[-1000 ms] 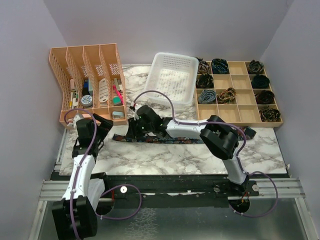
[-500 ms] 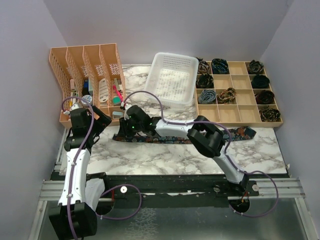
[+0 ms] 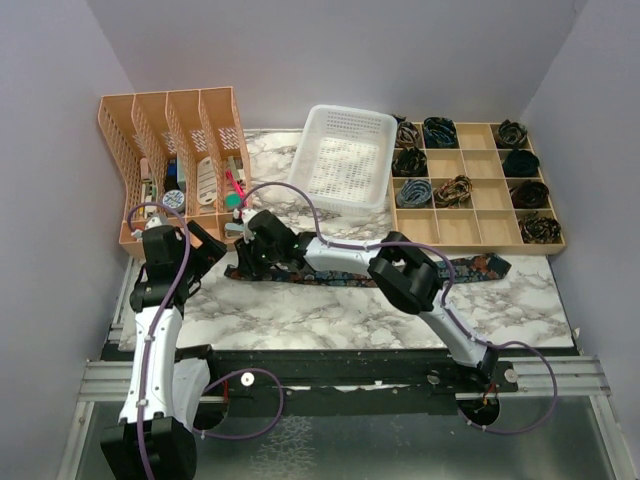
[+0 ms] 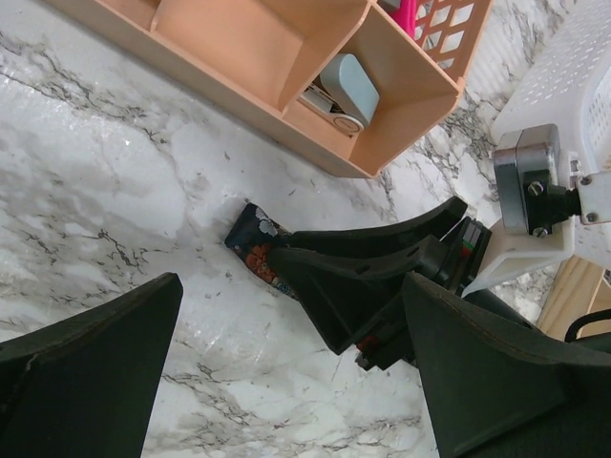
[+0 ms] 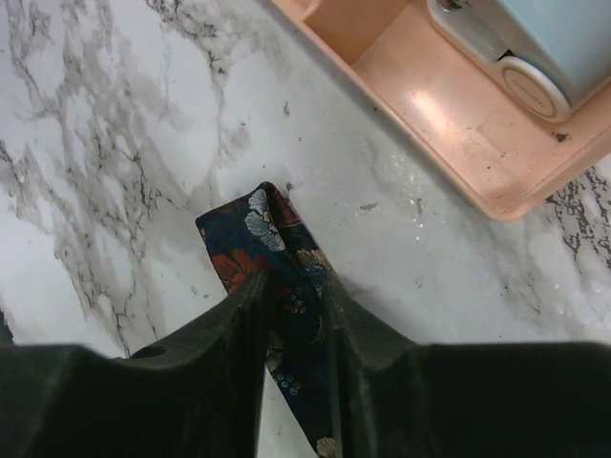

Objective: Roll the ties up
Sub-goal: Roll the tie at the center of the board.

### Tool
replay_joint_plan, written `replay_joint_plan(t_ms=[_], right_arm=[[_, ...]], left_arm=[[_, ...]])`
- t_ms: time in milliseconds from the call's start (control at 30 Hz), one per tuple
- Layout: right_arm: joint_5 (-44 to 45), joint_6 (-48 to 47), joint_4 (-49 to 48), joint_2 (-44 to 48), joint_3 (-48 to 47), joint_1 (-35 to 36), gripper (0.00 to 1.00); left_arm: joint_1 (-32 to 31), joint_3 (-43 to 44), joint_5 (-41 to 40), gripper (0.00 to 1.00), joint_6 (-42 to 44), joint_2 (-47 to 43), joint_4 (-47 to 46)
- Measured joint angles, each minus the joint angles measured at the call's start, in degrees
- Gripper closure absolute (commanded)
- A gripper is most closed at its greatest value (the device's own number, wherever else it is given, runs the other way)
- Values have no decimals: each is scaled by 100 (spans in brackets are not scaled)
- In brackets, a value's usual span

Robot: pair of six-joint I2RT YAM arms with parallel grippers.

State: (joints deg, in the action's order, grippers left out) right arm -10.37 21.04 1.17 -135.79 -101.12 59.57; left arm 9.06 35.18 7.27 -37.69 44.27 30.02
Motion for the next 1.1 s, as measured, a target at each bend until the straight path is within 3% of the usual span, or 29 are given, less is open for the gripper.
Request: replay_joint_plan(t_ms=[233, 367, 600, 833, 1100], right_arm=[[-234, -669, 39, 564, 538, -2, 23], [-267, -1154, 90, 894, 608, -2, 16], [-566, -1971, 293, 833, 603, -2, 13], [-581, -2586, 450, 518, 555, -2, 15], [-590, -2953, 205, 420, 577, -4, 51]], left_arm=[[0, -28, -28, 1, -109, -286, 13], [0, -26, -52, 1, -151, -461, 26], [0, 387, -2, 1, -26, -356, 463], [0, 575, 452, 1, -17, -584, 603], [0, 573, 691, 1, -17, -573, 629]])
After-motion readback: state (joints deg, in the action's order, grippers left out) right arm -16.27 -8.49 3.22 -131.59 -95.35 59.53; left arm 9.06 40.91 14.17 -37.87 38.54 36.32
